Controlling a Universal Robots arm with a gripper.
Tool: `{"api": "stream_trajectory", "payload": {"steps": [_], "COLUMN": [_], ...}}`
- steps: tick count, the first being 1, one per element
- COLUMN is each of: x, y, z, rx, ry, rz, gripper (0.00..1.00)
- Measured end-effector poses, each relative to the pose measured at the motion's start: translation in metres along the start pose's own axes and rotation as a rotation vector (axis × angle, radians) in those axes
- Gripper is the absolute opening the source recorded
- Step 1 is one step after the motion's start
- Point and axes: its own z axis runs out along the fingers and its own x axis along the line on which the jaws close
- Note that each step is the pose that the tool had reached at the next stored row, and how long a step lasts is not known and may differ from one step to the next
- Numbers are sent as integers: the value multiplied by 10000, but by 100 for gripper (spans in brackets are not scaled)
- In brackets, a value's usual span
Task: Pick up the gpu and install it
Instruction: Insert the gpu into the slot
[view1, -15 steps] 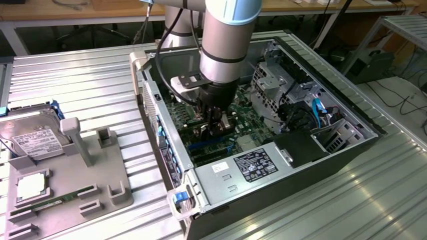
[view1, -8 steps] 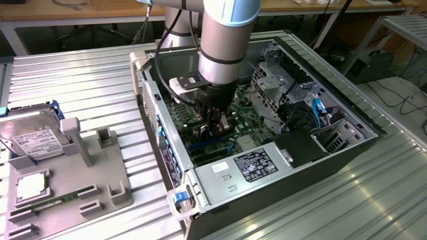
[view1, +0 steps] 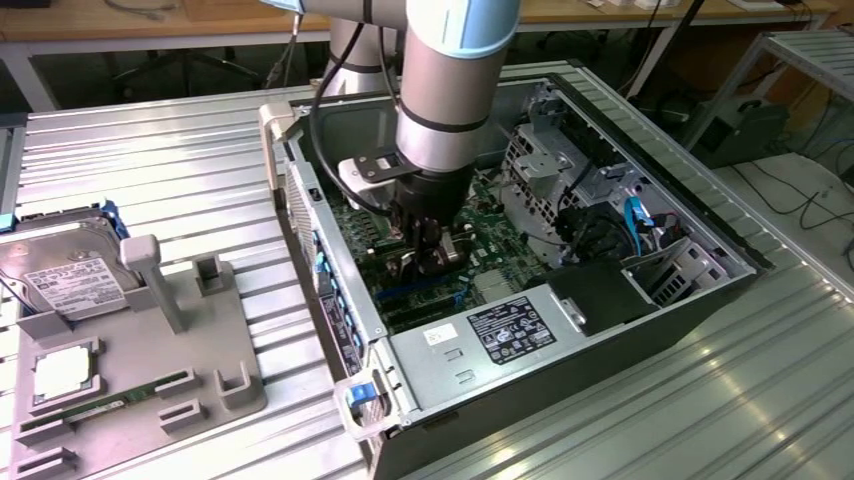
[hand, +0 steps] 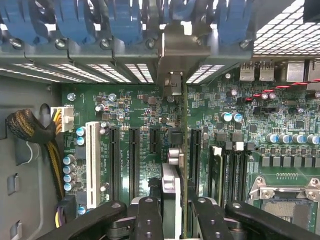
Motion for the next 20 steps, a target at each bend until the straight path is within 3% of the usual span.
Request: {"api": "stream_trajectory", "payload": {"steps": [20], "x": [-23], "y": [-1], "z": [22], "rx": [2], "ry": [2], "rz": [-2], "gripper": [28]}}
